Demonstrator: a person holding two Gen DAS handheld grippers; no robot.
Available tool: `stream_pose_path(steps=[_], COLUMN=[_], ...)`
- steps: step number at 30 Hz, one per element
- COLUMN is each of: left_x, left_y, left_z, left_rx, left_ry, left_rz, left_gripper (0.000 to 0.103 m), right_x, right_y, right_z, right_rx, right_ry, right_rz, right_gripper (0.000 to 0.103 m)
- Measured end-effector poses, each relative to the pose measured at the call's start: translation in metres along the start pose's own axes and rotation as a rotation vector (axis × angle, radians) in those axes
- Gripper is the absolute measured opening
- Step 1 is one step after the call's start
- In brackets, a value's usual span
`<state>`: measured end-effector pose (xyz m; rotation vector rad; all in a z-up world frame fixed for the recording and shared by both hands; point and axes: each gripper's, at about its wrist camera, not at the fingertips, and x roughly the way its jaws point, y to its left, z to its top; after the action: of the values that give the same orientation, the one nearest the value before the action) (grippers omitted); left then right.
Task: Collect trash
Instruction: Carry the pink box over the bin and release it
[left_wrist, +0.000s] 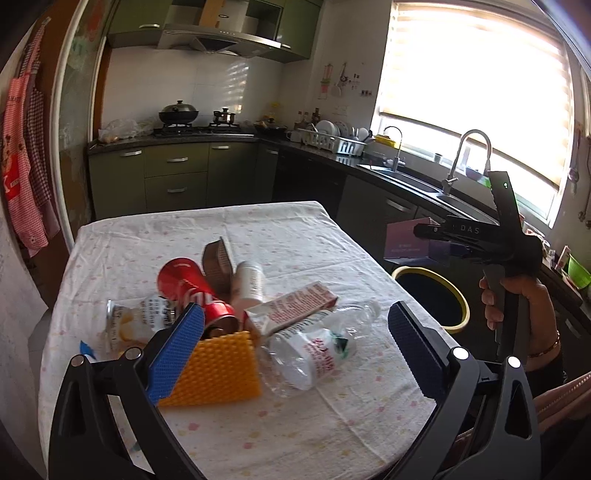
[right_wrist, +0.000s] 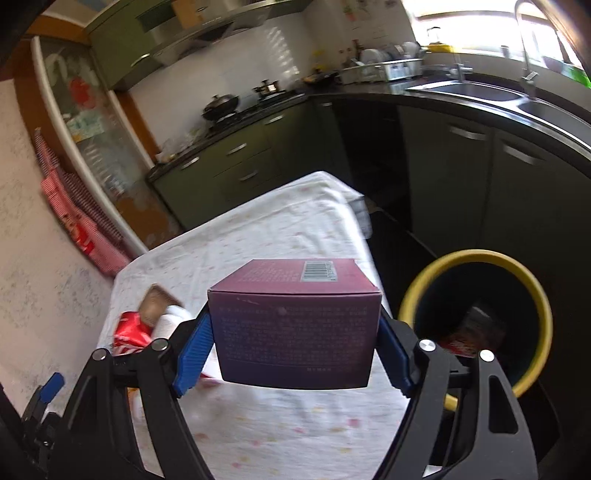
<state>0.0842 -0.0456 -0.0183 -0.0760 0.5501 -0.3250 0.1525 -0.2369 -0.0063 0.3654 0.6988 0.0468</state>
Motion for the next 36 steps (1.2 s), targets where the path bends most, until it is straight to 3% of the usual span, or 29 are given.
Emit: stream_pose_path(steps=[10, 19, 30, 36], left_x=[0.014, 0.026, 0.029, 0.036], left_y=[-0.032, -0.034, -0.032, -0.037], left_z=[0.002, 0.001, -0.005, -0.016], left_rx=[0.061, 0.063, 0.070, 0.107], left_ry=[0.031, 0.065, 0.084, 0.125], left_rz=[0.004, 0.004, -0.006, -0.105], left_gripper=[0.098, 0.098, 0.098, 0.098], right_x=[0.017, 0.038, 0.004, -0.008], right_y=[-0.106, -0.148, -0.134, -0.113], right_z=[-0.006, -0.003, -0.007, -0.016], right_rx=[0.159, 0.220, 0.193, 0.137], right_ry=[0.024, 0.046, -0.009, -0.003], right_rz=[-0.169, -0.242, -0.193, -0.164], right_gripper=[0.074, 0.076, 0.079, 0.081])
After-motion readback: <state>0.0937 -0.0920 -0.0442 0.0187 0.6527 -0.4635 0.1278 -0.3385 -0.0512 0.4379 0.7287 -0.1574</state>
